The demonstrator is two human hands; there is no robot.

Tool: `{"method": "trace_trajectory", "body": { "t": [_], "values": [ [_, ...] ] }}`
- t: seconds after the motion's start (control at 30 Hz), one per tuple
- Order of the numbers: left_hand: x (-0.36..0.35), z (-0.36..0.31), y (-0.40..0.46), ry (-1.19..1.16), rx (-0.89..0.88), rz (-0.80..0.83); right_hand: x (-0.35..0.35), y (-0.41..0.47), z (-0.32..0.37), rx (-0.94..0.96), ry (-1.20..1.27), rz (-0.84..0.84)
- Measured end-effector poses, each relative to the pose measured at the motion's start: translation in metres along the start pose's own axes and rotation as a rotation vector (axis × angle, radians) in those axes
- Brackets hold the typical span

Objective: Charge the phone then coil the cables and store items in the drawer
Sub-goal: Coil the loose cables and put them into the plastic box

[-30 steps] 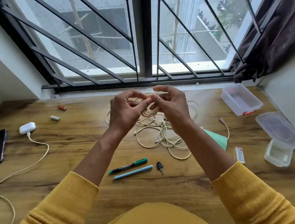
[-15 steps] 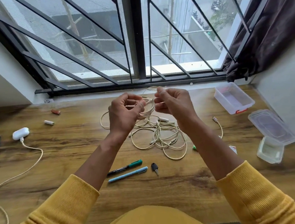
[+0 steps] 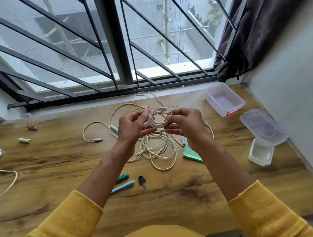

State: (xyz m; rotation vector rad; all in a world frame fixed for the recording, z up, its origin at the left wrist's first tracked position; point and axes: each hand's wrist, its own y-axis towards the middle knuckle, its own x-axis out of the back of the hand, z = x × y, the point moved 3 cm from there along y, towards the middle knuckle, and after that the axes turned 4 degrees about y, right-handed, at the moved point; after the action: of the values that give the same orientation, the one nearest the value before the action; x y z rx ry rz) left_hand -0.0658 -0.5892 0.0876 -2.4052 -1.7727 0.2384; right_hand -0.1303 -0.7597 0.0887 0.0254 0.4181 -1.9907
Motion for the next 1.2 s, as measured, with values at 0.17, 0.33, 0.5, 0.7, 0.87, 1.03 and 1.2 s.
{"method": "trace_trajectory", "body": {
  "t": [0.17,0.33,0.5,0.7,0.87,1.03,1.2],
  "values": [
    [-0.048,0.011,0.008,0.044,0.015,0.069,0.047,0.006,0.0,-0.011,0.023,-0.092],
    [-0.095,0.015,0.027,0.051,0.053,0.103,0.088,0.017,0.008,0.015,-0.03,-0.176],
    [-0.141,0.018,0.056,0.093,0.04,0.163,0.127,0.038,0.017,0.055,-0.07,-0.273],
    [-0.191,0.016,0.106,0.202,0.013,0.189,0.17,0.079,0.031,0.054,0.01,-0.43],
    [-0.221,0.024,0.159,0.359,-0.027,0.107,0.197,0.12,0.041,0.044,0.031,-0.573],
    [-0.241,0.034,0.198,0.529,-0.056,0.043,0.211,0.154,0.045,0.06,-0.277,-0.693],
    [-0.252,0.048,0.218,0.561,-0.038,0.04,0.213,0.18,0.033,0.049,-0.557,-0.656]
  ]
}}
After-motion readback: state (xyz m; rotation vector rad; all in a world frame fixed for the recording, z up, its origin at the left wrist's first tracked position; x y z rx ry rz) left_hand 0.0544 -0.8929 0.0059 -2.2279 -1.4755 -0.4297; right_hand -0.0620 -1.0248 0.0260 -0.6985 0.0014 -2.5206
